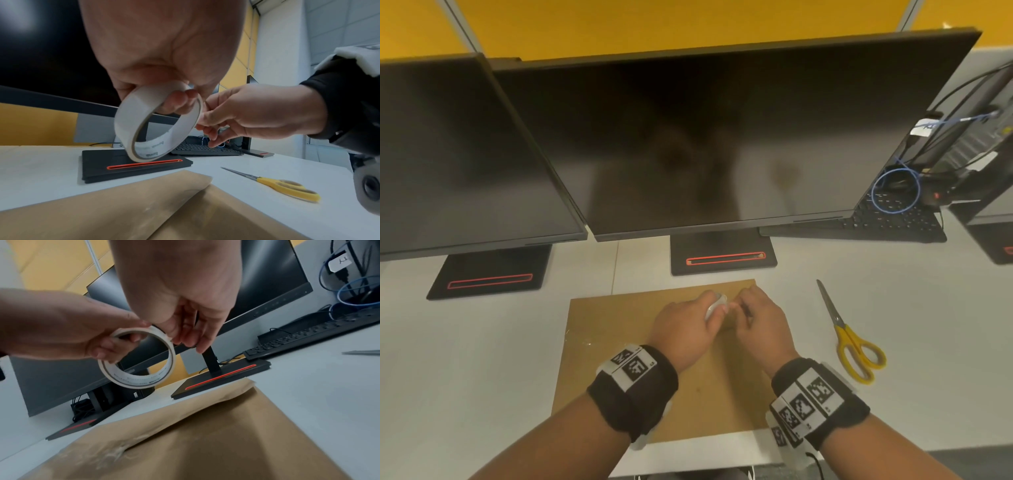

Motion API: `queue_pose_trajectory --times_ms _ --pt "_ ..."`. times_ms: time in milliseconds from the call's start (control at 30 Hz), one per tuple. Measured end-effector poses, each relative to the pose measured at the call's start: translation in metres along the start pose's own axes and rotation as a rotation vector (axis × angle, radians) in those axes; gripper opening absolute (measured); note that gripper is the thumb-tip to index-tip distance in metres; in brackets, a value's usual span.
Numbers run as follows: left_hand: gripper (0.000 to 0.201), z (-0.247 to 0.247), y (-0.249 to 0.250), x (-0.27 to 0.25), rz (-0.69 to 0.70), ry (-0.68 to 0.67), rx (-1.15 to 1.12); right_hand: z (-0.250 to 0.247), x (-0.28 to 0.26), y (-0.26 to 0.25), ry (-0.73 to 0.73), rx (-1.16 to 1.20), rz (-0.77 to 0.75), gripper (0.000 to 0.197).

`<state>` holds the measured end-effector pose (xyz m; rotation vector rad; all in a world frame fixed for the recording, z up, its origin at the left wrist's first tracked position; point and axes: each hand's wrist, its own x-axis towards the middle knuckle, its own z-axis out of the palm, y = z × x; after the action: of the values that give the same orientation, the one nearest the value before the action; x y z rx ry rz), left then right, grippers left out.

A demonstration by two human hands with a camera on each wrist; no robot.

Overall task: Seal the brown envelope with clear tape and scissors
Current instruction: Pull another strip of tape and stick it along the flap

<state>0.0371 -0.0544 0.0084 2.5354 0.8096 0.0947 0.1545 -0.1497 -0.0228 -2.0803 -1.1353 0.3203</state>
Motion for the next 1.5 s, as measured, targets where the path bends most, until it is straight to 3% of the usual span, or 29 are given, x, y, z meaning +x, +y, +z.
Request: queue_pose_trajectory --times_ms 133,267,400,600,733,867,1000,1100,1200,1400,1500 --pt "0.024 -0.001 0.012 0.005 -0.062 0.026 -0.039 0.0 -0.005 0.001 0.01 -0.007 0.004 0.018" --pt "0.026 -0.004 0.008 0.004 -0.006 0.021 -0.208 -0.013 -0.002 0.001 0.055 0.332 0.212 0.015" --pt "0.028 -0.003 -0.007 0.0 0.004 -0.014 -0.529 -0.024 0.007 0.003 -0.033 0.491 0.323 0.019" --pt "0.033 -0.01 -0.01 -0.009 0.001 -0.057 -0.748 -0.031 0.014 0.01 -0.024 0.789 0.497 0.021" --pt "0.039 -0.012 -0.021 -0.014 -0.029 -0.058 -0.759 -0.034 0.014 0.024 -0.025 0.695 0.509 0.023" --pt "0.058 -0.011 -0.033 -0.013 -0.097 -0.038 -0.726 -0.029 0.011 0.028 -0.053 0.569 0.485 0.025" --pt "0.046 -0.016 -0.041 -0.012 -0.044 -0.141 -0.67 -0.022 0.009 0.026 -0.004 0.538 0.497 0.019" --pt "0.044 -0.021 -0.049 -0.014 -0.038 -0.191 -0.717 -0.025 0.008 0.031 0.094 0.666 0.572 0.019" --pt "0.042 -0.025 -0.055 -0.016 -0.068 -0.212 -0.732 -0.032 0.007 0.032 0.037 0.748 0.54 0.016" --pt "0.031 -0.022 -0.062 -0.016 -0.17 -0.161 -0.763 -0.034 0.004 0.031 -0.067 0.727 0.525 0.011" --pt "0.044 -0.019 -0.059 -0.017 -0.178 -0.086 -0.735 -0.035 0.003 0.029 -0.054 0.733 0.524 0.009"
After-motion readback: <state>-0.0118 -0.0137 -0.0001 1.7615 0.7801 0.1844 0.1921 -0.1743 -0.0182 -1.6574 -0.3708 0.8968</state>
